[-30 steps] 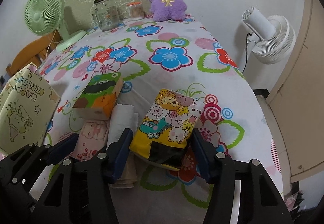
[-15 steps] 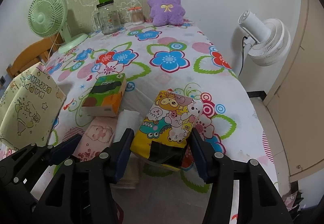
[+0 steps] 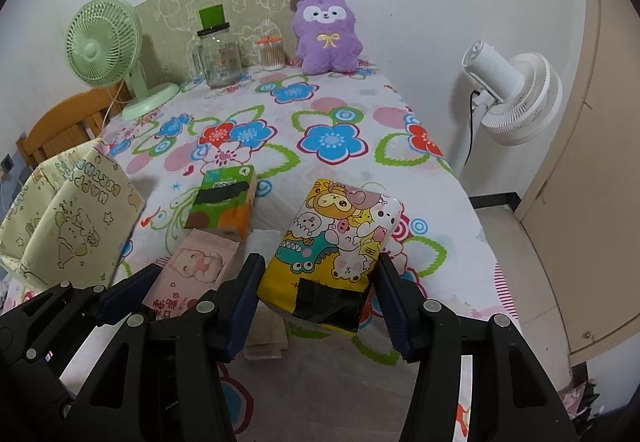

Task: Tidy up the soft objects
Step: 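Lift both packs and carry them over the fabric box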

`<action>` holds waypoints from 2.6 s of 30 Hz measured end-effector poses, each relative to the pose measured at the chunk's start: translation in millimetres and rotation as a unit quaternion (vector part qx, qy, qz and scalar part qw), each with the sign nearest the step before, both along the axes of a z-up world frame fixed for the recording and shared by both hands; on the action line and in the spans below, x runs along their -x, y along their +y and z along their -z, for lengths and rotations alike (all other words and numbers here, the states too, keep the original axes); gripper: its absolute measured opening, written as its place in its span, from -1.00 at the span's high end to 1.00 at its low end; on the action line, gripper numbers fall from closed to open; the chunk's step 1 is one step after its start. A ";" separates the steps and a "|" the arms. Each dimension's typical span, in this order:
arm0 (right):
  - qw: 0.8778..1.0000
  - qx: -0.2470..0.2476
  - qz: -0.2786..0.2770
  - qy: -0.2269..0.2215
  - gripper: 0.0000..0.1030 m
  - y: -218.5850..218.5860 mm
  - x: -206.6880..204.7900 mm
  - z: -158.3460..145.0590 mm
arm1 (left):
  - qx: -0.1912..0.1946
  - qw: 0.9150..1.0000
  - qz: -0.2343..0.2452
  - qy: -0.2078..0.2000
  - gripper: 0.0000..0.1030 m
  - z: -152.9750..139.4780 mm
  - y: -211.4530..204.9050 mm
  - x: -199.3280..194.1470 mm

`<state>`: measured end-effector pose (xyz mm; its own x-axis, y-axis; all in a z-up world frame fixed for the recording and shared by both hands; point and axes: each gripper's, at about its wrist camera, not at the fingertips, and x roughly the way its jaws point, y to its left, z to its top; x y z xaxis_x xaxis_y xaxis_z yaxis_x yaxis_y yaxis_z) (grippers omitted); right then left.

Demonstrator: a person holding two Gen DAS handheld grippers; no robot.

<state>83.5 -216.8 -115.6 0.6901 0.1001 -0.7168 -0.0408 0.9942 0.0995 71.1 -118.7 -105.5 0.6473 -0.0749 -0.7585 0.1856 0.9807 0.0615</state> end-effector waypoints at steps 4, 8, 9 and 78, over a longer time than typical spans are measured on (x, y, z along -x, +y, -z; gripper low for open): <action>1.000 -0.001 0.000 -0.007 -0.13 0.0 4.4 -6.0 | -0.001 1.000 -0.001 -0.007 0.21 -6.2 0.4 3.9; 1.000 -0.003 0.001 -0.015 -0.13 -0.9 8.1 -13.1 | -0.001 1.000 -0.001 -0.016 0.21 -13.9 -0.8 7.5; 1.000 -0.003 0.001 -0.017 -0.13 -0.8 9.5 -15.3 | -0.001 1.000 0.000 -0.018 0.21 -16.3 -0.8 8.5; 0.993 -0.010 -0.057 -0.100 -0.14 102.5 19.0 -119.2 | 0.037 0.995 -0.033 -0.090 0.20 -105.9 104.6 17.5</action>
